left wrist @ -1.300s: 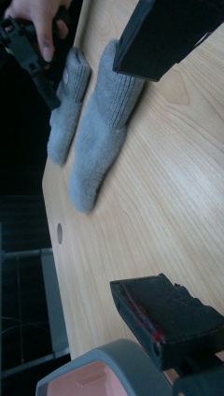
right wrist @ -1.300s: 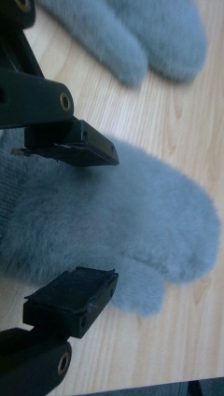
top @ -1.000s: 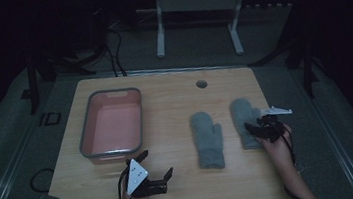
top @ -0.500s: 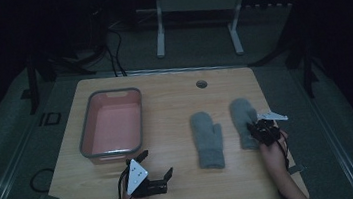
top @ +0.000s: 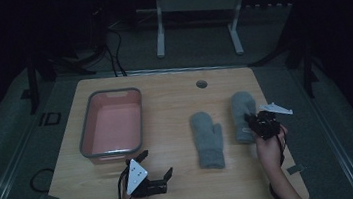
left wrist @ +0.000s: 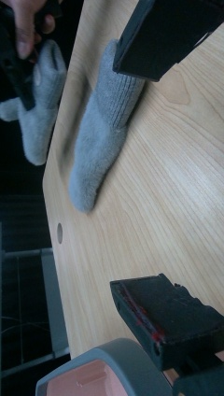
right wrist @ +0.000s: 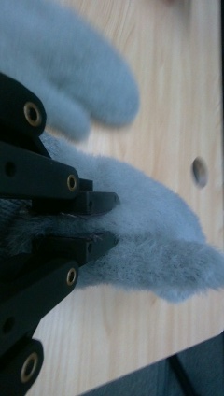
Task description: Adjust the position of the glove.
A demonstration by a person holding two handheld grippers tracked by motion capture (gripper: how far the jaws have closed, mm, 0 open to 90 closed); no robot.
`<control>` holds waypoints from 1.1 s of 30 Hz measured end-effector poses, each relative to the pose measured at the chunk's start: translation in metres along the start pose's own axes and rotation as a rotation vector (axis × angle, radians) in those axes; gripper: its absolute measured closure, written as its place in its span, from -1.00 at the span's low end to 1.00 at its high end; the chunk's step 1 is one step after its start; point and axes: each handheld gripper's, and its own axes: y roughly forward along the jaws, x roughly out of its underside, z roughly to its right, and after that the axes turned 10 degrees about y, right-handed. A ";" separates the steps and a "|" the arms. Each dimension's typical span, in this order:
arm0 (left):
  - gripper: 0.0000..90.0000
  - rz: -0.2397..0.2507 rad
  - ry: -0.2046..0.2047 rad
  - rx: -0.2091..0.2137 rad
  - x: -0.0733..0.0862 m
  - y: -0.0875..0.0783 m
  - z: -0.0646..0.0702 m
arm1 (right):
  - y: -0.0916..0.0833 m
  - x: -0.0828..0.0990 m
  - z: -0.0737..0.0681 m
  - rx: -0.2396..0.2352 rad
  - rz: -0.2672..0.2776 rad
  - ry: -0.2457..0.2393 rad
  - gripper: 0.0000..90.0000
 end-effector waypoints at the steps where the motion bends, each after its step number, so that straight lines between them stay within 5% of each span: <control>1: -0.99 -0.001 0.001 0.000 0.000 0.000 0.000 | -0.003 -0.002 -0.005 -0.015 0.006 -0.002 0.84; 10: -0.99 -0.002 0.002 0.001 0.000 0.000 0.000 | -0.022 -0.005 -0.055 -0.141 0.024 0.017 0.83; 19: -0.99 0.000 0.004 0.002 0.000 0.000 0.000 | -0.016 0.024 -0.093 -0.224 -0.052 0.035 0.83; 33: -0.99 -0.001 0.008 0.003 0.000 0.000 0.000 | 0.006 0.059 -0.094 -0.215 -0.137 0.064 0.82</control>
